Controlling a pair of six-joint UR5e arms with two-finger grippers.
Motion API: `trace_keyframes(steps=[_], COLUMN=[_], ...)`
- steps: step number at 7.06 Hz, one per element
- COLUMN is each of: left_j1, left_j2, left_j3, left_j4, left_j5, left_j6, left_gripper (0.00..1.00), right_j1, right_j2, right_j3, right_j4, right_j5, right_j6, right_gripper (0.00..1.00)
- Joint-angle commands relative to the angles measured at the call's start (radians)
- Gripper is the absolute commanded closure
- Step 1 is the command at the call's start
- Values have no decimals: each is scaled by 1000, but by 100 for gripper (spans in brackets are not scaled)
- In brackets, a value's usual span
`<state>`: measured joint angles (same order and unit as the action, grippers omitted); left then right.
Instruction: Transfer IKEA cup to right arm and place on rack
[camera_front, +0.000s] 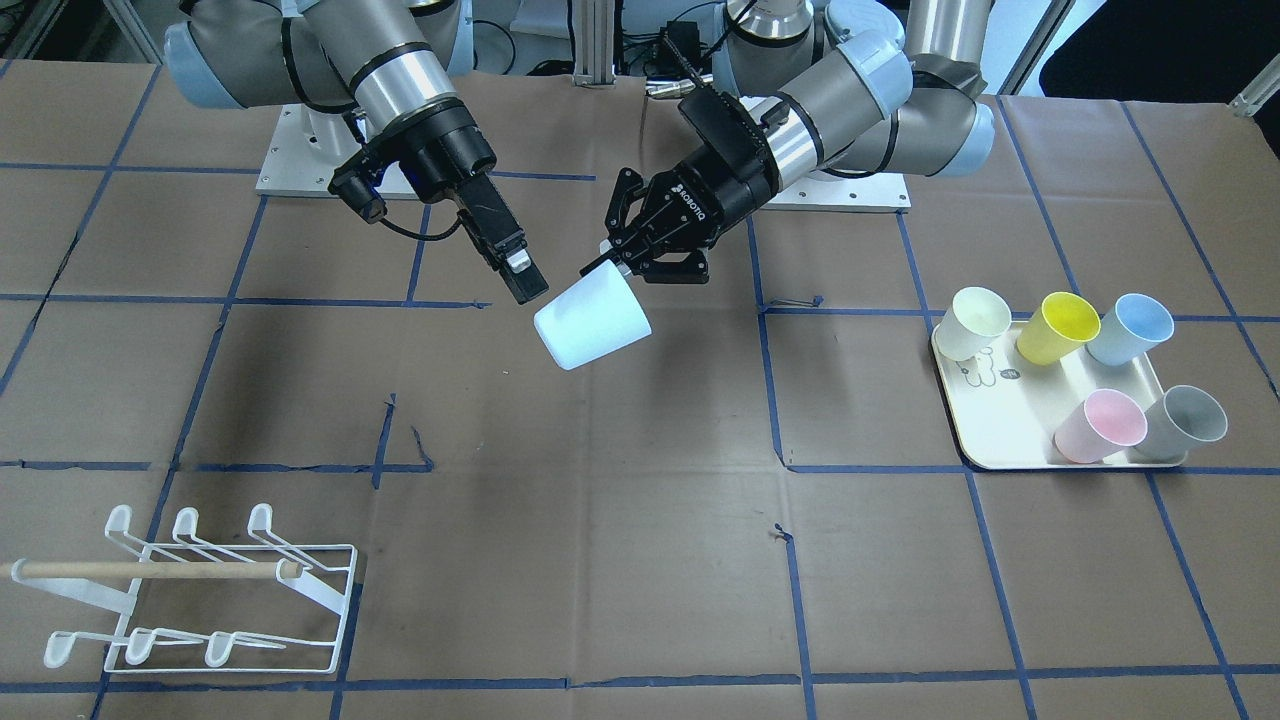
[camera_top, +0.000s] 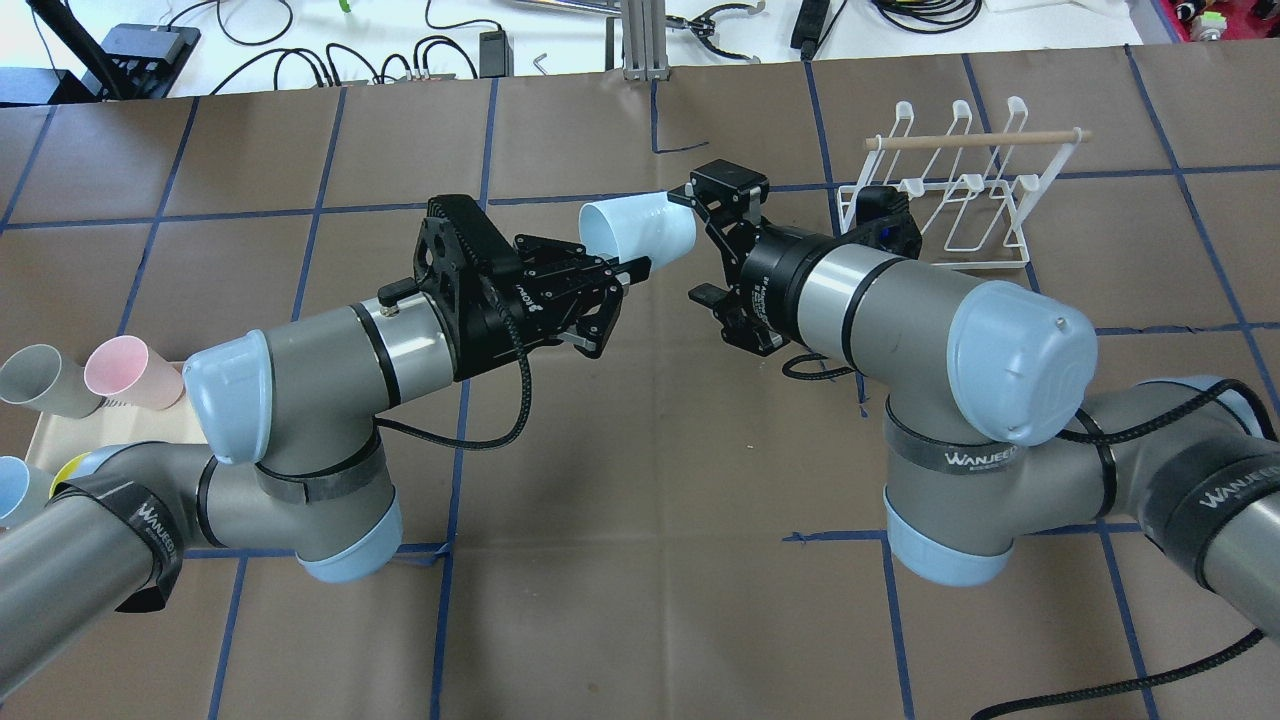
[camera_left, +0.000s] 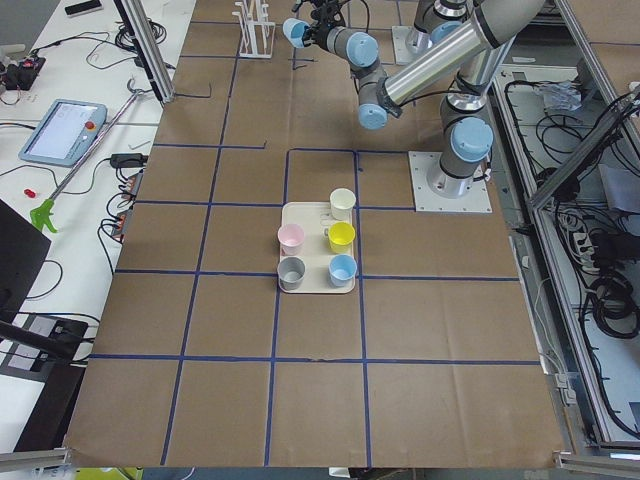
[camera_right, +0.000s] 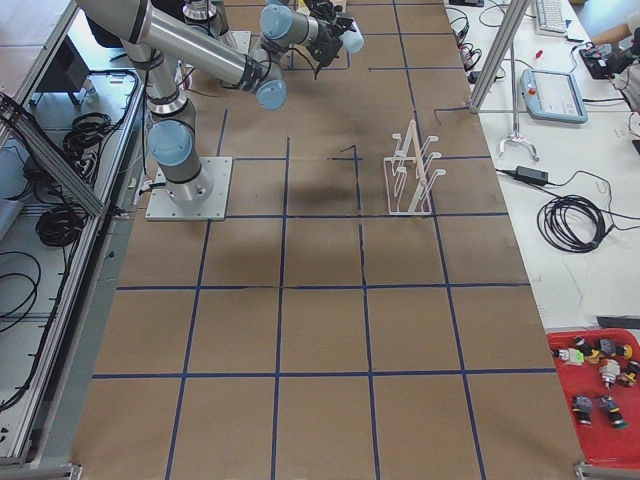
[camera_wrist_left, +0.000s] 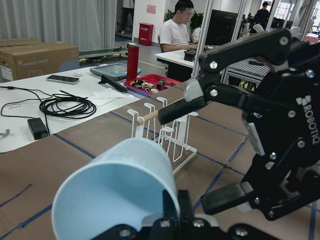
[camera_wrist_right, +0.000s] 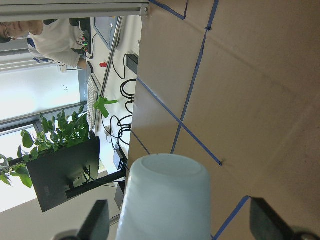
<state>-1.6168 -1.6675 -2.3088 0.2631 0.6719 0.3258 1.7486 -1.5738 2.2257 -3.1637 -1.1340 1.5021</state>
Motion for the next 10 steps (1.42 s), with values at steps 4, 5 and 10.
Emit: trace_keyframes(steps=[4,5,10], left_j1=[0,0,0], left_j2=[0,-1,-2], left_j3=[-1,-1,-1], left_j4=[5,5,10], left_j5=[0,0,0], left_j6=[-1,-1,-2], left_gripper=[99,98,97], right_j1=[31,31,31], right_j2=[83,95,98], right_j3=[-72,-90,-86], right_j4=[1,1,1], right_j5=[-3,-3,2], right_j6=[10,12,0], right_gripper=[0,0,35])
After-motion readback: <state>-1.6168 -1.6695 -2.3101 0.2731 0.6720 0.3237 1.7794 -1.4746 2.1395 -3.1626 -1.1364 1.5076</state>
